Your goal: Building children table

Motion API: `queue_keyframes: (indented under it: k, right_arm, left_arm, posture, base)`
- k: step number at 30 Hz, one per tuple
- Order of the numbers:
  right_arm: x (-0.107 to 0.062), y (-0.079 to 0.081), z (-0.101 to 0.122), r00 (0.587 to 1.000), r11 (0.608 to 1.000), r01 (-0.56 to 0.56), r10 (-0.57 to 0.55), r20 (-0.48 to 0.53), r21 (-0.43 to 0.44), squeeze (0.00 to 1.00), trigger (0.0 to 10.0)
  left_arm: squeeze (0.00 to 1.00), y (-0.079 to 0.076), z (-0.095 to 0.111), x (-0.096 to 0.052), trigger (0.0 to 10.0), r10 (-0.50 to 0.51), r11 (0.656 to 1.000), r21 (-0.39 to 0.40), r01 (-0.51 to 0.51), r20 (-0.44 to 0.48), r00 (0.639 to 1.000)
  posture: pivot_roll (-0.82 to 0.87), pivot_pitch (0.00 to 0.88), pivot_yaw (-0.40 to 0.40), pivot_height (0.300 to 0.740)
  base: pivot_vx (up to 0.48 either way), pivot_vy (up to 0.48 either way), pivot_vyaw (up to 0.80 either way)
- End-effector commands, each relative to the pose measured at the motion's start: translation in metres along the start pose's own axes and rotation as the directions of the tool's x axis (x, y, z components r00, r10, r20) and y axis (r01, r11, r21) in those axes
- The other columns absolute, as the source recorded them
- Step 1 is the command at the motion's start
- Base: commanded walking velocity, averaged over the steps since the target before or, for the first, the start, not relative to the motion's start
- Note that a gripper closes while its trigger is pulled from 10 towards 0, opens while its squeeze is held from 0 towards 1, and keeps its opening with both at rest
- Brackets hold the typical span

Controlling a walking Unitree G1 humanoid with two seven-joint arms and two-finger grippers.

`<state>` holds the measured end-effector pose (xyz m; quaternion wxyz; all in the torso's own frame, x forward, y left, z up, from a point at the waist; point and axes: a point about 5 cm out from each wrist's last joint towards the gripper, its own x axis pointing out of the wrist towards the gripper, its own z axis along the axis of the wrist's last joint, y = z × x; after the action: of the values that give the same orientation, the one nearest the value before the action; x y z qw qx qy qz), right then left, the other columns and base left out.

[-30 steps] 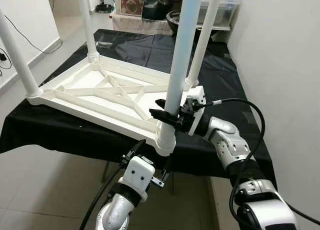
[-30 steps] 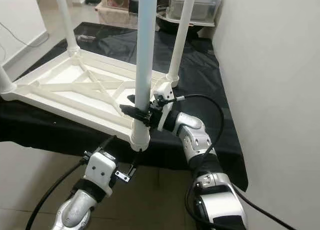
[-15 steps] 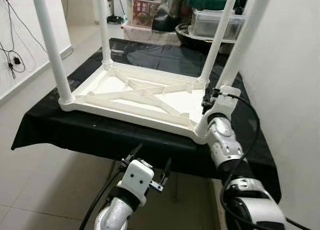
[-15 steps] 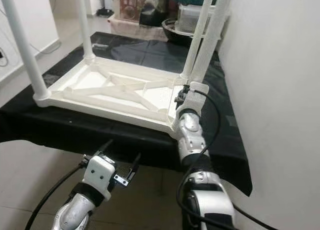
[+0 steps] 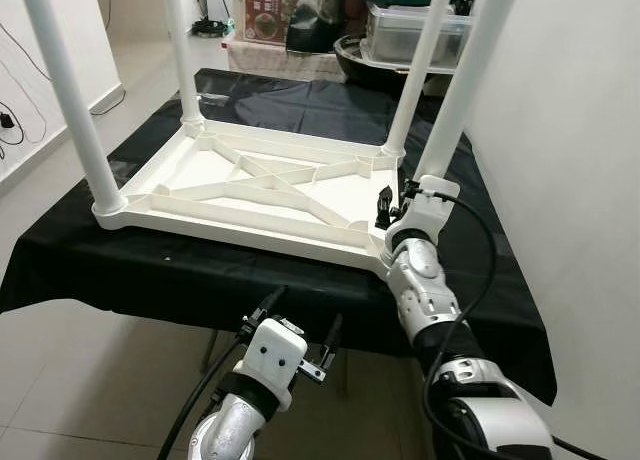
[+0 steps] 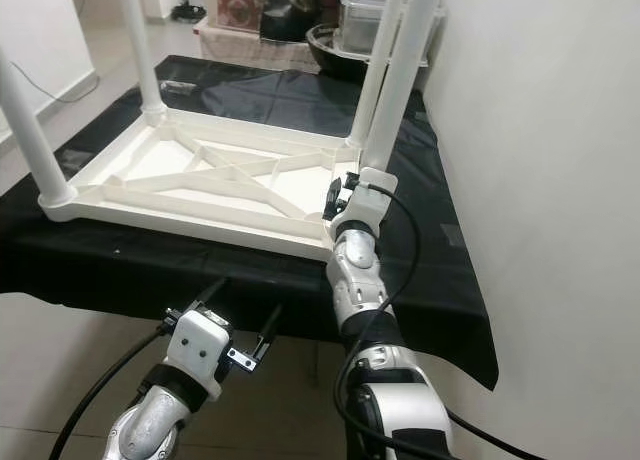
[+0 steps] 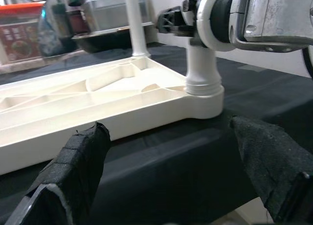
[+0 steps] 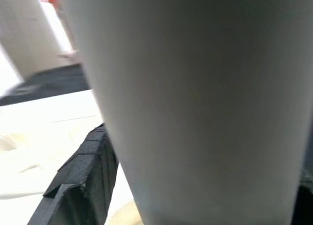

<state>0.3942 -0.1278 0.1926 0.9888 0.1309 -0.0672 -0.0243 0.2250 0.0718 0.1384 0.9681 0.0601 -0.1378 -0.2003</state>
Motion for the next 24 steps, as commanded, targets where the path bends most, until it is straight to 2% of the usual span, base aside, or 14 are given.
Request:
queue_keyframes:
  k: [1,2,3,4,5,6,7,10,11,15,18,19,23,24]
  right_arm:
    - [0.0,0.009,0.004,0.969,0.969,-0.245,0.245,0.004,0.002,0.0,10.0]
    - [-0.006,0.011,-0.002,0.895,0.896,-0.444,0.443,-0.049,0.002,0.0,10.0]
    - [-0.006,0.011,-0.002,0.895,0.896,-0.444,0.443,-0.049,0.002,0.0,10.0]
    - [-0.011,0.012,-0.007,0.822,0.825,-0.565,0.563,-0.087,0.013,0.0,10.0]
    - [-0.011,0.012,-0.007,0.822,0.825,-0.565,0.563,-0.087,0.013,0.0,10.0]
    - [-0.018,0.012,-0.011,0.737,0.746,-0.664,0.665,-0.125,0.049,0.0,10.0]
    - [-0.018,0.012,-0.011,0.737,0.746,-0.664,0.665,-0.125,0.049,0.0,10.0]
    - [-0.032,0.016,-0.009,0.509,0.532,-0.836,0.844,-0.169,0.136,0.0,10.0]
    - [-0.032,0.016,-0.009,0.509,0.532,-0.836,0.844,-0.169,0.136,0.0,10.0]
    - [-0.038,0.024,-0.005,0.329,0.358,-0.92,0.926,-0.184,0.158,0.0,10.0]
    - [-0.039,0.026,-0.005,0.304,0.334,-0.929,0.934,-0.186,0.16,0.0,10.0]
    - [-0.038,0.03,-0.006,0.296,0.326,-0.932,0.937,-0.186,0.16,0.0,0.0]
    - [-0.037,0.035,-0.006,0.301,0.327,-0.935,0.937,-0.179,0.139,0.0,0.0]
    - [-0.035,0.036,-0.005,0.336,0.359,-0.925,0.926,-0.172,0.121,0.0,0.0]
  left_arm:
    - [0.0,-0.001,-0.003,0.0,10.0,-0.003,1.0,-0.006,0.003,-0.017,1.0]
    - [0.0,-0.002,-0.003,0.0,10.0,-0.005,1.0,-0.006,0.005,-0.018,1.0]
    - [0.0,-0.002,-0.003,0.0,10.0,-0.005,1.0,-0.006,0.005,-0.018,1.0]
    - [0.0,-0.002,-0.003,0.001,10.0,-0.007,1.0,-0.006,0.007,-0.018,1.0]
    - [0.0,-0.002,-0.003,0.001,10.0,-0.007,1.0,-0.006,0.007,-0.018,1.0]
    - [0.0,-0.002,-0.003,0.001,10.0,-0.007,1.0,-0.005,0.007,-0.018,1.0]
    - [0.0,-0.002,-0.003,0.001,10.0,-0.007,1.0,-0.005,0.007,-0.018,1.0]
    - [0.0,-0.002,-0.003,0.001,10.0,-0.005,1.0,-0.006,0.005,-0.017,1.0]
    - [0.0,-0.002,-0.003,0.001,10.0,-0.005,1.0,-0.006,0.005,-0.017,1.0]
    - [0.0,-0.002,-0.002,0.001,10.0,-0.003,1.0,-0.006,0.003,-0.015,1.0]
    - [0.0,-0.002,-0.002,0.001,10.0,-0.002,1.0,-0.006,0.002,-0.015,1.0]
    - [0.0,-0.002,-0.002,0.0,10.0,-0.001,1.0,-0.006,0.001,-0.015,1.0]
    - [0.0,-0.003,-0.002,0.0,10.0,0.0,1.0,-0.005,0.0,-0.015,1.0]
    - [0.0,-0.003,-0.002,0.0,10.0,-0.001,1.0,-0.005,0.001,-0.015,1.0]
  posture:
    - [0.1,0.106,-0.085,0.74]
    - [0.1,0.105,-0.087,0.74]
    - [0.1,0.105,-0.087,0.74]
    - [0.1,0.105,-0.087,0.74]
    - [0.1,0.105,-0.087,0.74]
    - [0.11,0.105,-0.089,0.74]
    - [0.11,0.105,-0.089,0.74]
    - [0.11,0.107,-0.087,0.74]
    - [0.11,0.107,-0.087,0.74]
    - [0.11,0.106,-0.092,0.74]
    - [0.11,0.106,-0.092,0.74]
    - [0.12,0.103,-0.094,0.74]
    - [0.12,0.101,-0.093,0.74]
    - [0.12,0.099,-0.093,0.74]
  base:
    - [0.0,0.0,0.0]
    - [0.0,0.0,0.0]
    - [0.0,0.0,0.0]
    - [0.0,0.0,0.0]
    - [0.0,0.0,0.0]
    - [0.0,0.0,0.0]
    - [0.0,0.0,0.0]
    - [0.0,0.0,0.0]
    - [0.0,0.0,0.0]
    - [0.0,0.0,0.0]
    - [0.0,0.0,0.0]
    - [0.0,0.0,0.0]
    - [0.0,0.0,0.0]
    - [0.0,0.0,0.0]
